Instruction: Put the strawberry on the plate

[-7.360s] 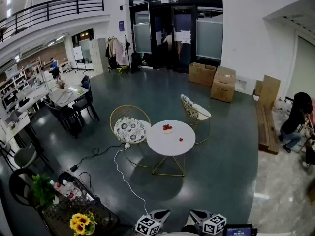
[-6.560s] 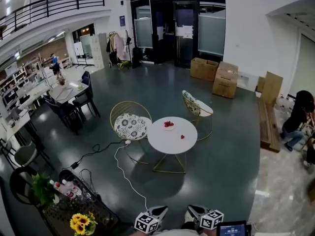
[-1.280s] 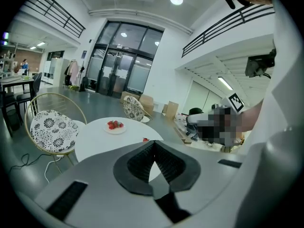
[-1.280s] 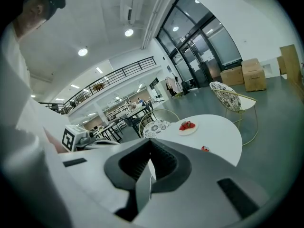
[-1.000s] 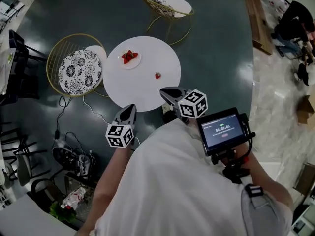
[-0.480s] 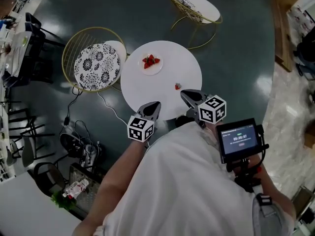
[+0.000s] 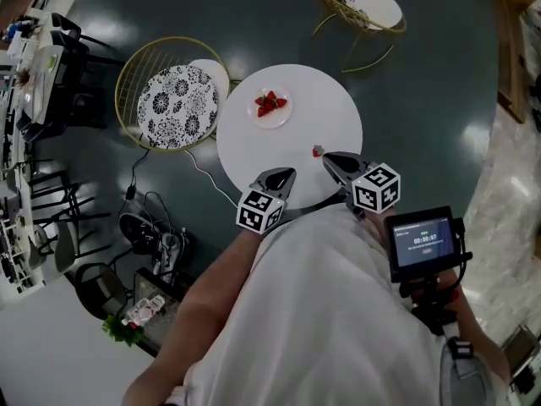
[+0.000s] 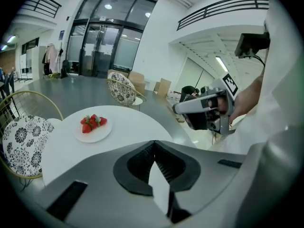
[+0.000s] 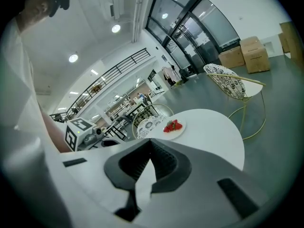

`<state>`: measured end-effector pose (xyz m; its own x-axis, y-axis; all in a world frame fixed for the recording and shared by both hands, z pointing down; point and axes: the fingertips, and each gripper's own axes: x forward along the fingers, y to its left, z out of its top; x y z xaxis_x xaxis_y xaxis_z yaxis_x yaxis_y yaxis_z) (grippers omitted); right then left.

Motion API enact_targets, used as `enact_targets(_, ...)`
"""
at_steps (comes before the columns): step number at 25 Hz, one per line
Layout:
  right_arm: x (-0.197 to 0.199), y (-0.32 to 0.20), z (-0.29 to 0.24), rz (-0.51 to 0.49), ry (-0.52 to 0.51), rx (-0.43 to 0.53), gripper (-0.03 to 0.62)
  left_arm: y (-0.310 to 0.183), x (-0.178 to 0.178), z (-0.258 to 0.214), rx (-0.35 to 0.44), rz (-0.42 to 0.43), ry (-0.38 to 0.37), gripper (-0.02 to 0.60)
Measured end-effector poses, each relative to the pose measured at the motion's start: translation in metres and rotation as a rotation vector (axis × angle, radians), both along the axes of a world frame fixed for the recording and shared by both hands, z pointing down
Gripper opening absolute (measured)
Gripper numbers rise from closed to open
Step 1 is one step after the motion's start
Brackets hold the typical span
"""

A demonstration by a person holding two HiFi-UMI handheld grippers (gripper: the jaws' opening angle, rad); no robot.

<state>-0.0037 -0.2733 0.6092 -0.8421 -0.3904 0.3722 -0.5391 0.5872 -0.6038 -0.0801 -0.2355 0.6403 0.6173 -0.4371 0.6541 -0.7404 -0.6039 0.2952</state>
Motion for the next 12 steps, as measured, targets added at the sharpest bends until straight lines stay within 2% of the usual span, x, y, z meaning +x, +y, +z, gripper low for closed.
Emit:
enact_targets(6, 0.004, 0.013, 0.012, -0.021, -0.001, -0.036, 0.008, -0.002, 0.006, 0.010, -0.039, 0.011, -0.022, 0.008)
enact_targets(12, 0.010, 0.024, 0.023, -0.002, -0.010, -0.094, 0.008, 0.000, 0.017, 0.022, -0.082, 0.048, -0.054, 0.008)
